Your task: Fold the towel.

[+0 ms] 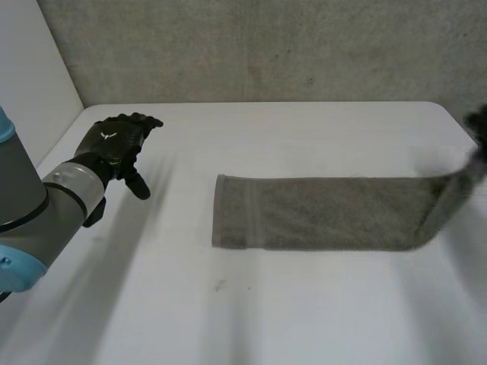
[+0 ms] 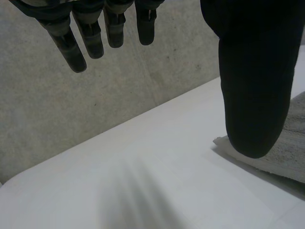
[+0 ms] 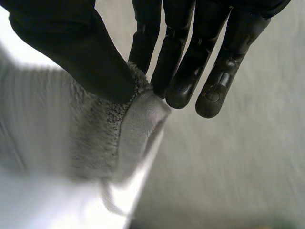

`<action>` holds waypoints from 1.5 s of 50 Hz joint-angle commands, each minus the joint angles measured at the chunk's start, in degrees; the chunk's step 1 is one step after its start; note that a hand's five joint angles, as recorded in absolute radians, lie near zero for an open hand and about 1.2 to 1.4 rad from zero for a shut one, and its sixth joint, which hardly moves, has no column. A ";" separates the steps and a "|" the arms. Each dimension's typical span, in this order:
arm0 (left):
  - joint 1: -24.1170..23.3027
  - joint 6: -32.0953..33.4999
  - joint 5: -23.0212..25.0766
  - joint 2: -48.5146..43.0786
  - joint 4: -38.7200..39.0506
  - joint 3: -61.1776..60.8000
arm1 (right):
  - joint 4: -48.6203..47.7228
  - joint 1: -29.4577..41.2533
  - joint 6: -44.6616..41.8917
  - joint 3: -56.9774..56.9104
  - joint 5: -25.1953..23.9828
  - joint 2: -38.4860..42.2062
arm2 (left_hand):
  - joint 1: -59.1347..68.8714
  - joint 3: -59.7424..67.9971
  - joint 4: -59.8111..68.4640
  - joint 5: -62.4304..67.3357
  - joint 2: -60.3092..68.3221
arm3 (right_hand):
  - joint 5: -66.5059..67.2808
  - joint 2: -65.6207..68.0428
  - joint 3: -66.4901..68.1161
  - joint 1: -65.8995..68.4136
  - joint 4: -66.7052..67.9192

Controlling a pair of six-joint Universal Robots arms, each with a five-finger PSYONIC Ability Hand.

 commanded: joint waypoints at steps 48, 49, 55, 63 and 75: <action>-19.51 0.38 -8.44 -18.55 2.47 13.78 | 0.23 18.55 18.09 18.64 -3.01 -2.62 | 0.64 0.90 0.92 -1.02 1.07 | -50.66 -51.69 -52.60 -38.86 -53.13; -19.51 0.38 -8.45 -18.56 2.46 13.79 | -0.03 17.49 15.98 19.52 -3.10 -1.83 | 0.64 0.90 0.92 -1.02 1.07 | -43.41 -44.44 -45.35 -31.61 -45.88; -20.66 0.12 -11.00 -21.03 1.50 13.88 | -1.35 15.46 8.93 20.40 -2.49 1.51 | 0.47 0.73 0.75 -1.19 0.91 | -13.73 -14.76 -15.67 -1.93 -16.20; -20.48 -0.06 -11.26 -15.93 1.41 13.17 | -4.16 15.46 4.54 17.77 -1.78 2.66 | 0.30 0.56 0.58 -1.36 0.74 | 14.13 13.10 12.19 25.93 11.66; -13.46 -0.23 -11.35 -2.76 1.67 11.68 | -5.13 33.71 10.58 4.69 0.15 3.61 | 0.30 0.56 0.58 -1.36 0.74 | 14.13 13.10 12.19 25.93 11.66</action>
